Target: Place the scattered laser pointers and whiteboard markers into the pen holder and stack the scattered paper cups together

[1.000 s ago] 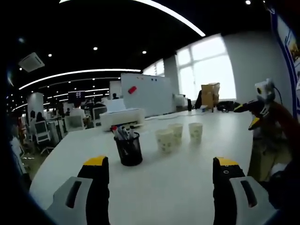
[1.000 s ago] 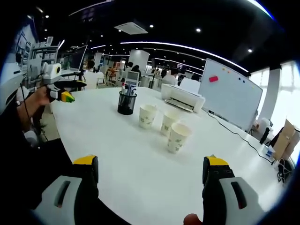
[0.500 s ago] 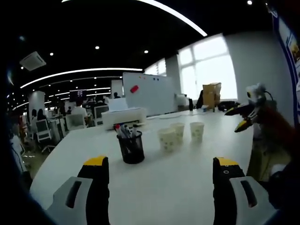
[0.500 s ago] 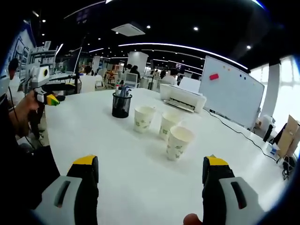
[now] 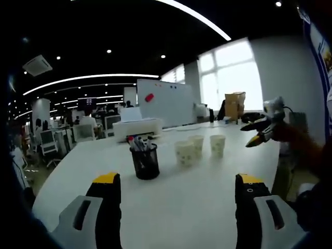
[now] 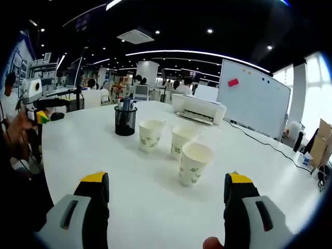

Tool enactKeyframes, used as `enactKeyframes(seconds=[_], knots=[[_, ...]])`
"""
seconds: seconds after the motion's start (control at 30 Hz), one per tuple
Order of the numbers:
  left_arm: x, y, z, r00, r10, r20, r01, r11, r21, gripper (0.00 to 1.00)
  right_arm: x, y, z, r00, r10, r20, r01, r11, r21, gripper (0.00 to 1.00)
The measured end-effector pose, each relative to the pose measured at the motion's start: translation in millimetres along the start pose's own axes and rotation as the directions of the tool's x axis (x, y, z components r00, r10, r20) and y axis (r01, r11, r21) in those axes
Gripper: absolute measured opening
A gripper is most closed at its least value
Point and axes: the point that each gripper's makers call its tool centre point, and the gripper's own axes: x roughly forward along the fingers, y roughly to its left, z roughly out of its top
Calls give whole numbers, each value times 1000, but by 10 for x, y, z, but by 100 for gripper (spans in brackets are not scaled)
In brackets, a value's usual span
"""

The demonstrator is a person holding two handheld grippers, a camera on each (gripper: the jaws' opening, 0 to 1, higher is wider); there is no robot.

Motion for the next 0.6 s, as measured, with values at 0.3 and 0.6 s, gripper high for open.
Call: enactKeyframes(seconds=[0.3, 0.6], knots=[[-26, -42, 51, 1000, -9, 7, 9, 1000, 12, 93, 242, -216, -72, 998, -40, 48, 37, 997, 61, 86], [-10, -88, -11, 1000, -24, -14, 24, 1000, 13, 93, 440, -277, -117, 997, -41, 71, 32, 993, 117, 86]])
